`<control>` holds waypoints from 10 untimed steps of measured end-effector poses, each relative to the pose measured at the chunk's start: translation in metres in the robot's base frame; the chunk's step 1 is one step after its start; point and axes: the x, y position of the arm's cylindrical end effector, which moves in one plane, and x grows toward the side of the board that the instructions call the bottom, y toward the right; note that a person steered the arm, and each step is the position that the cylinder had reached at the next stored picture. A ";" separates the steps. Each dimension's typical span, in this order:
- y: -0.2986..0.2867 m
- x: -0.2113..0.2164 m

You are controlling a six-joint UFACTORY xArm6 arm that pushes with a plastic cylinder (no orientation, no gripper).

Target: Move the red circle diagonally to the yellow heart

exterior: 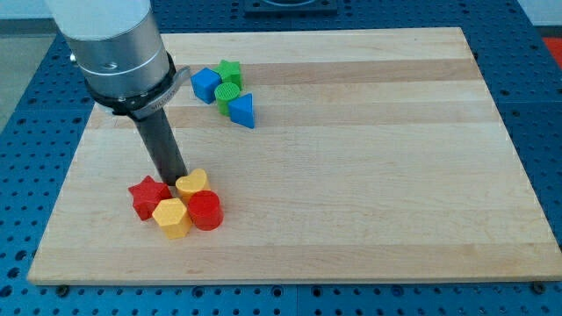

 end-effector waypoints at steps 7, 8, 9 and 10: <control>-0.007 0.006; -0.007 0.003; -0.007 0.000; -0.007 -0.002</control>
